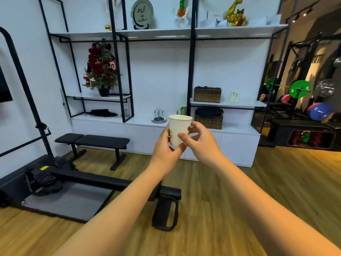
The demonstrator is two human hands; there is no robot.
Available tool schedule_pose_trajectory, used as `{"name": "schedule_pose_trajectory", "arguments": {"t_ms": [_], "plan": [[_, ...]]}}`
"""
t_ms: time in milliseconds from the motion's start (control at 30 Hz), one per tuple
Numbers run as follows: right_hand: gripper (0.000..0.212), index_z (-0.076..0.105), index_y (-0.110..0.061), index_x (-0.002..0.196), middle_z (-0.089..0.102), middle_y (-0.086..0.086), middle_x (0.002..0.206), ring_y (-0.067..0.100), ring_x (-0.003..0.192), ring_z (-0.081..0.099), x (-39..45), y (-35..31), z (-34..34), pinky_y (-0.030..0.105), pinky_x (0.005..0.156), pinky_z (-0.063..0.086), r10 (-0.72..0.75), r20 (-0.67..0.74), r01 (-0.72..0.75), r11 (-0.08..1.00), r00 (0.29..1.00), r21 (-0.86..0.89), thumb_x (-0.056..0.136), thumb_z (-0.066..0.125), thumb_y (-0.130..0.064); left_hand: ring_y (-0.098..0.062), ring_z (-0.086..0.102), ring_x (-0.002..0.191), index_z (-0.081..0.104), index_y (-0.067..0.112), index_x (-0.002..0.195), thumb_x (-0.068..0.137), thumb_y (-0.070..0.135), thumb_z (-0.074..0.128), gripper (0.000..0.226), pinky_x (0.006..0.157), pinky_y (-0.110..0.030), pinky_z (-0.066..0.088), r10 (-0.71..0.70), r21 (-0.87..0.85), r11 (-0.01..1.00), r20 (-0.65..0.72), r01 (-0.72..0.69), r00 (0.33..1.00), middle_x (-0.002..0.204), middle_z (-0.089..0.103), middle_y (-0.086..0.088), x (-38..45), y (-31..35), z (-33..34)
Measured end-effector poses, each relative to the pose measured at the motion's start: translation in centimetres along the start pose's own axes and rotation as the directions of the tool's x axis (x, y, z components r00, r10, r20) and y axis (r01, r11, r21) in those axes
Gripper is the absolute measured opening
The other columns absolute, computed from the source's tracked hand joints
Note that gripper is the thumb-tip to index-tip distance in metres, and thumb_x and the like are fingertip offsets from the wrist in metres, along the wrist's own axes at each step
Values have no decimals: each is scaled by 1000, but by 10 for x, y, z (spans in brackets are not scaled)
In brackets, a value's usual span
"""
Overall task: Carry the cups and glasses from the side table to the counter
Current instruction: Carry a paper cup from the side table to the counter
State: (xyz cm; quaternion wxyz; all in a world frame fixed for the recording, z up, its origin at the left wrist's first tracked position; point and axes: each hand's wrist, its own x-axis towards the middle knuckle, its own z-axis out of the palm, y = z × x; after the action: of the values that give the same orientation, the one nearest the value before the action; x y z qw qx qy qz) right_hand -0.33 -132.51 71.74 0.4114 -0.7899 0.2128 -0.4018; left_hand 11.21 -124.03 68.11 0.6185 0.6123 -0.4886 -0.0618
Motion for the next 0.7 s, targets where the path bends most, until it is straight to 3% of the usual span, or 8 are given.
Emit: {"name": "schedule_pose_trajectory", "arguments": {"t_ms": [233,433,567,700], "plan": [[62,46,-23,146,63,-3,122,13,98,69,108,68,-25,29,80,56,-12,-50,17,995,999,98,91,71,-35,-12,62,111,54,31,138,90,39,75,53,90,-38,58,22,14,1000,-1,-22,1000,123,64,5,115,-45,56],[56,48,-23,143,64,0,122,9,95,68,204,146,-55,25,78,56,-40,-27,43,991,999,124,93,70,-32,4,60,101,31,42,146,86,37,80,77,71,-13,53,40,10,999,-42,-39,998,120,57,15,204,-93,120],[59,46,-21,145,63,0,124,11,97,68,275,200,-87,32,85,57,-37,-20,40,988,999,149,92,71,-32,4,60,99,32,46,139,83,42,80,74,70,-13,52,43,2,999,-41,-43,998,124,56,17,271,-120,172],[62,43,-23,146,61,-3,124,10,95,68,337,238,-116,31,84,58,-54,-16,56,985,998,163,92,72,-25,3,61,100,33,46,137,85,34,80,71,71,-17,53,28,-23,999,-48,-29,998,125,57,15,339,-138,214]]}}
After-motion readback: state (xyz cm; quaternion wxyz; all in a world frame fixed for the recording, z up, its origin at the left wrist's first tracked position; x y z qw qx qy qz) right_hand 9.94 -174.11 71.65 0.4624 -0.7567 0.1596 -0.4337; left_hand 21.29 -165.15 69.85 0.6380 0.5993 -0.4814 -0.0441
